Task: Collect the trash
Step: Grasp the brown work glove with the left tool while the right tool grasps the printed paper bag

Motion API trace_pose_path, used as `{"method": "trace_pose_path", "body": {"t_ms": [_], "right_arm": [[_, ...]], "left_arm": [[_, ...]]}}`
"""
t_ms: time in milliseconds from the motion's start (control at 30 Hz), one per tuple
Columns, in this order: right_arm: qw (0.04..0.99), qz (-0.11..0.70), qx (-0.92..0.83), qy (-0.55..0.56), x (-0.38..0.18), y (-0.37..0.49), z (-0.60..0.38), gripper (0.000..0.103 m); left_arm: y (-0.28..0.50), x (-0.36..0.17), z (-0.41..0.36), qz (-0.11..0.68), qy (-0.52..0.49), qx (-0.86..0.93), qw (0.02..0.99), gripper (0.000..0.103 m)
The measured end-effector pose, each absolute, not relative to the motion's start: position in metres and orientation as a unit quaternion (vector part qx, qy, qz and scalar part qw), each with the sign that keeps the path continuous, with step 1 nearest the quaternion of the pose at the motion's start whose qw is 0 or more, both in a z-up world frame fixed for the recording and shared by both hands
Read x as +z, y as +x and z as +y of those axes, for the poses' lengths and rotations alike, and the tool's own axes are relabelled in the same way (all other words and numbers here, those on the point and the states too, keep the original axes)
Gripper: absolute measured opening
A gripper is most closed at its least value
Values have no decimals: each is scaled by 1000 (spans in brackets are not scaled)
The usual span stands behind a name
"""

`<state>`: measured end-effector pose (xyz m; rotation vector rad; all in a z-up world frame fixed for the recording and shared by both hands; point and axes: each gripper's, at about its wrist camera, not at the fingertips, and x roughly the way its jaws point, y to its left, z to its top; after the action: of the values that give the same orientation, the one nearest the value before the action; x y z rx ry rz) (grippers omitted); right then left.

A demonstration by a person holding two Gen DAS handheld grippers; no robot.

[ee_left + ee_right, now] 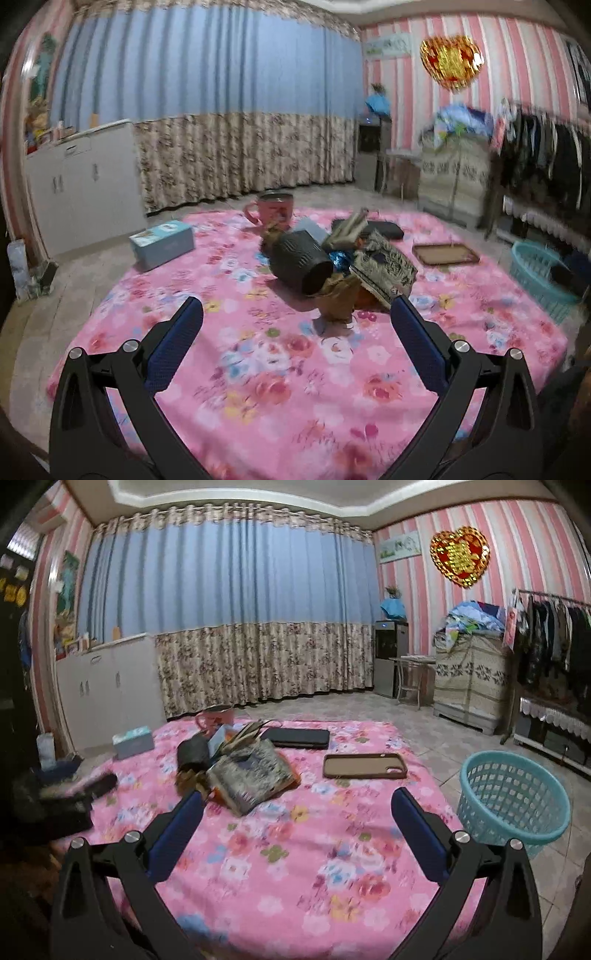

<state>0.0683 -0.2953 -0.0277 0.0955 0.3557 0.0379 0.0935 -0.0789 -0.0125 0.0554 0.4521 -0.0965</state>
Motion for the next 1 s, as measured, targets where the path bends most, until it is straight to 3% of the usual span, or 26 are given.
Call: {"method": "trace_pose_path", "body": {"t_ms": [300, 400, 467, 567, 733, 1000], "right_arm": [[962, 255, 4, 95, -39, 150, -324, 99], [955, 284, 2, 87, -50, 172, -321, 99], [951, 296, 5, 85, -56, 181, -317, 99], [949, 306, 10, 75, -63, 187, -311, 99], [946, 319, 13, 60, -67, 190, -302, 99], [944, 327, 29, 38, -67, 210, -271, 99]], "left_arm": [[174, -52, -114, 328, 54, -45, 942, 98], [197, -63, -120, 356, 51, -57, 932, 91], [206, -68, -123, 371, 53, -66, 925, 77], [217, -75, -124, 393, 45, -87, 914, 41], [209, -67, -119, 375, 15, -122, 919, 38], [191, -5, -84, 302, 9, -96, 948, 38]]}}
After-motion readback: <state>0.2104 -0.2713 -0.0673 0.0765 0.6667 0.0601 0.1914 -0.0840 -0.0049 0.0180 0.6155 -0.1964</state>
